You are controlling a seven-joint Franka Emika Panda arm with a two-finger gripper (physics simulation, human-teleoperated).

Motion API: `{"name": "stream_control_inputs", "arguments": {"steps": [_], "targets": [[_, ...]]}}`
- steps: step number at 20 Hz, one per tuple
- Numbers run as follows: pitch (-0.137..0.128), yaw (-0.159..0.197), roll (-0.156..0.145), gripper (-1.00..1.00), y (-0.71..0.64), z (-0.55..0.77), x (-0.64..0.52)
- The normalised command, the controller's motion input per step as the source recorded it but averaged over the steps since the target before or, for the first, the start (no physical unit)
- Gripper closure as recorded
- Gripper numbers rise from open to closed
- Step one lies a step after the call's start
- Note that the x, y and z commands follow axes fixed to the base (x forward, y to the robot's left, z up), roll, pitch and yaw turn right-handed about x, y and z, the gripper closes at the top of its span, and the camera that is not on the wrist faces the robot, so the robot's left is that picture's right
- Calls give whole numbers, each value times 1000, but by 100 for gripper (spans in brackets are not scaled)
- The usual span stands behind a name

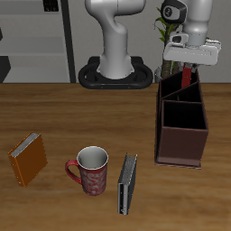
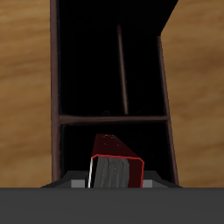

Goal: Place the red book into the left desk caddy's left compartment

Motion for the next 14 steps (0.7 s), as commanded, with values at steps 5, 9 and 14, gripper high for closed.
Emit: {"name": "stream_control_inputs", "arguments": {"steps": [5,9,14], "targets": [[14,17,10,100,4,-256,73],[41,-2,-25,100,-100,-227,163],[22,1,-4,100,-30,-134,71]]}}
